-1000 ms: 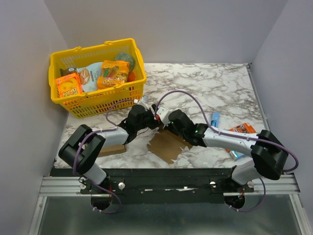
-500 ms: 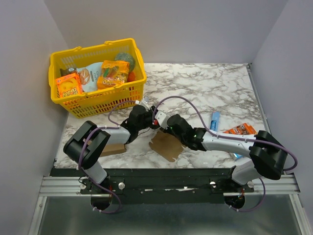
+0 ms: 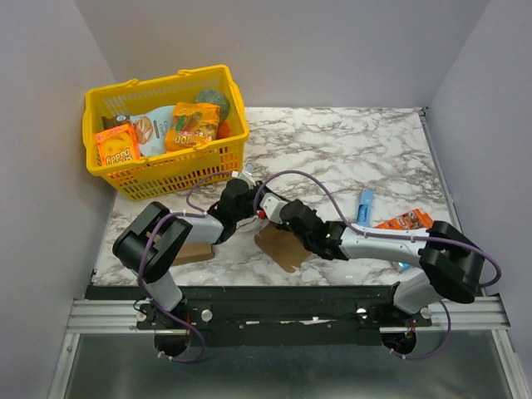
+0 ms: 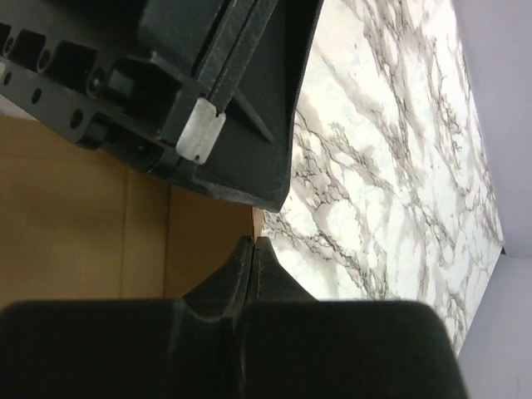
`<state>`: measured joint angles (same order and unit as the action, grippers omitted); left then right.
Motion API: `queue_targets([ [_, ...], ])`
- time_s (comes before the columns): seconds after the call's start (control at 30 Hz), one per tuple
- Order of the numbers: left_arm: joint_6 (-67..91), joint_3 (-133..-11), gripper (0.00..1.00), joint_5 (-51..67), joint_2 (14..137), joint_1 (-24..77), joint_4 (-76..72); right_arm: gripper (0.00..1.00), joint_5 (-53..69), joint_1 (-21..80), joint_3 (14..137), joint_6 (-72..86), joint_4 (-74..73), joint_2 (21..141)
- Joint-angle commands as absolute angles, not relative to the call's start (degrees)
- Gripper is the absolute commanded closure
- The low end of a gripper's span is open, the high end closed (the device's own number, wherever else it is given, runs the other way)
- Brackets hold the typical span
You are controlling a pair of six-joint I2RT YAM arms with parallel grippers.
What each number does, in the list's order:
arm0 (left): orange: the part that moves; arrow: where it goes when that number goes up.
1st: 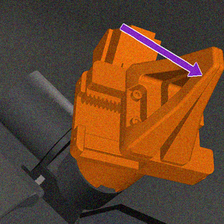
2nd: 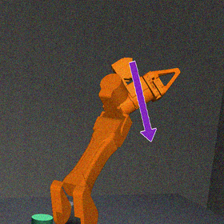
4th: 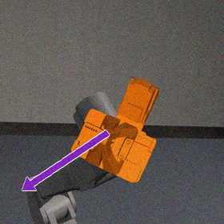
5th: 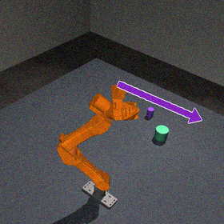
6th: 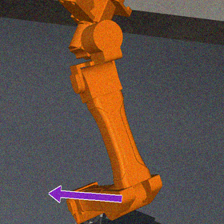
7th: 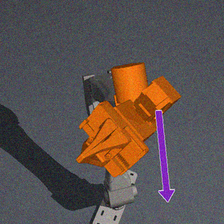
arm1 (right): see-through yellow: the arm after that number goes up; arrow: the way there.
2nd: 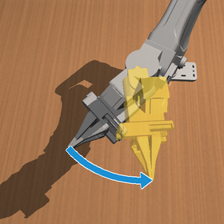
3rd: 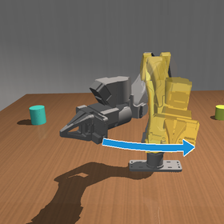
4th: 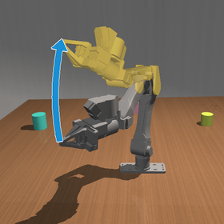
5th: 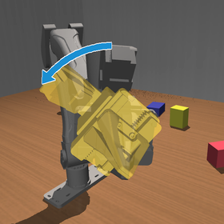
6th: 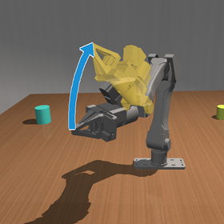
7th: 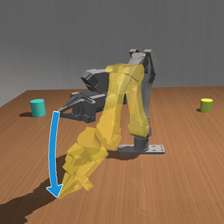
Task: Fold the paper box
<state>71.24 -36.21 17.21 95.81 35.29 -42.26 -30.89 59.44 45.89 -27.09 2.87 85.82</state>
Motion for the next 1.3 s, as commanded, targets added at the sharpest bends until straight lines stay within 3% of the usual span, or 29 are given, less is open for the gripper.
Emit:
queue_targets([
  [0.0, 72.9, -36.6, 0.86, 16.7, 97.4, 34.7, -47.2, 0.86, -30.5, 61.0, 45.2, -26.9, 6.0, 85.8],
  [0.2, 74.5, -35.2, 0.96, 14.6, 97.6, 34.5, -49.6, 0.44, -31.3, 61.1, 45.1, -20.1, 3.6, 82.2],
  [0.4, 74.0, -33.3, 1.0, 10.1, 96.3, 34.5, -50.1, 0.27, -28.5, 61.0, 45.8, -4.6, -3.7, 74.2],
  [0.67, 75.3, -25.7, 1.0, -0.9, 92.6, 35.8, -56.9, 0.22, -20.8, 60.9, 51.5, 33.8, -14.9, 71.4],
  [0.9, 76.9, -18.3, 1.0, -11.6, 89.6, 39.0, -62.2, 0.23, -9.1, 55.7, 43.1, 60.5, -0.5, 71.2],
  [1.03, 77.0, -16.4, 1.0, -15.3, 87.3, 40.0, -62.5, 0.27, -5.3, 53.0, 34.6, 69.9, 13.0, 71.1],
  [1.27, 75.3, -14.7, 1.0, -19.1, 82.9, 40.5, -60.1, 0.29, -7.4, 51.4, 32.1, 71.8, 17.2, 73.6],
])
